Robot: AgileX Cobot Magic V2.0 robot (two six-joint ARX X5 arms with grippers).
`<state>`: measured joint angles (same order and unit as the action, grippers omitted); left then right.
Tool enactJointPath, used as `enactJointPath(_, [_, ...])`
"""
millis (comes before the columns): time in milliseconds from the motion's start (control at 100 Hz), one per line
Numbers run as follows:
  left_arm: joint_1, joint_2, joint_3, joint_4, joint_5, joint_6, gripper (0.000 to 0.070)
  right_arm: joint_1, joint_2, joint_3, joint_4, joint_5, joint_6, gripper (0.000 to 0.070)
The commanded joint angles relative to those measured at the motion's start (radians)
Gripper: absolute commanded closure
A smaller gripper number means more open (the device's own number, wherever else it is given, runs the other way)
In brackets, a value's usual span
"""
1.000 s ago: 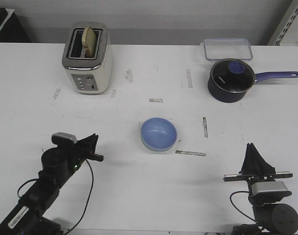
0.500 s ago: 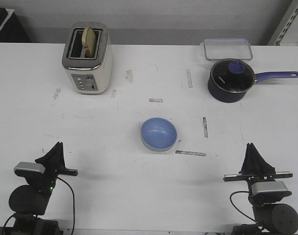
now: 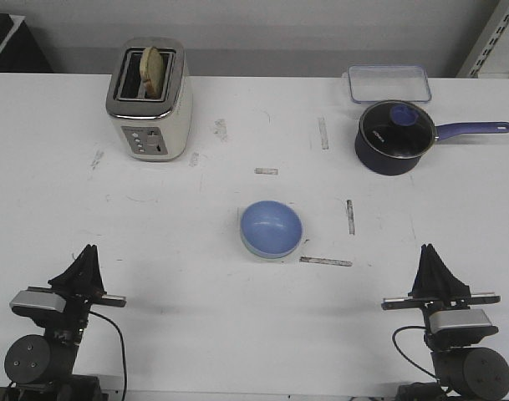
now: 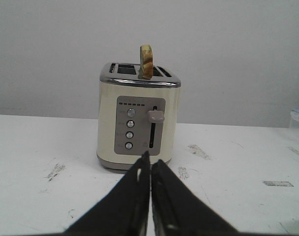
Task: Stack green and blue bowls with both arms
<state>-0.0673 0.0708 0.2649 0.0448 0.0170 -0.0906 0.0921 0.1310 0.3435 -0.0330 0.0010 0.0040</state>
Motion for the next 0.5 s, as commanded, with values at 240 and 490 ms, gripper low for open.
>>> enactJointPath(240, [0.002, -0.001, -0.010, -0.094, -0.025, 0.109, 0.0698, 0.002, 0.000, 0.004, 0.010, 0.000, -0.005, 0.0686])
enactJointPath(490, [0.002, -0.039, -0.113, 0.056, -0.045, 0.109, 0.0698, 0.002, 0.000, 0.004, 0.011, 0.000, -0.005, 0.0686])
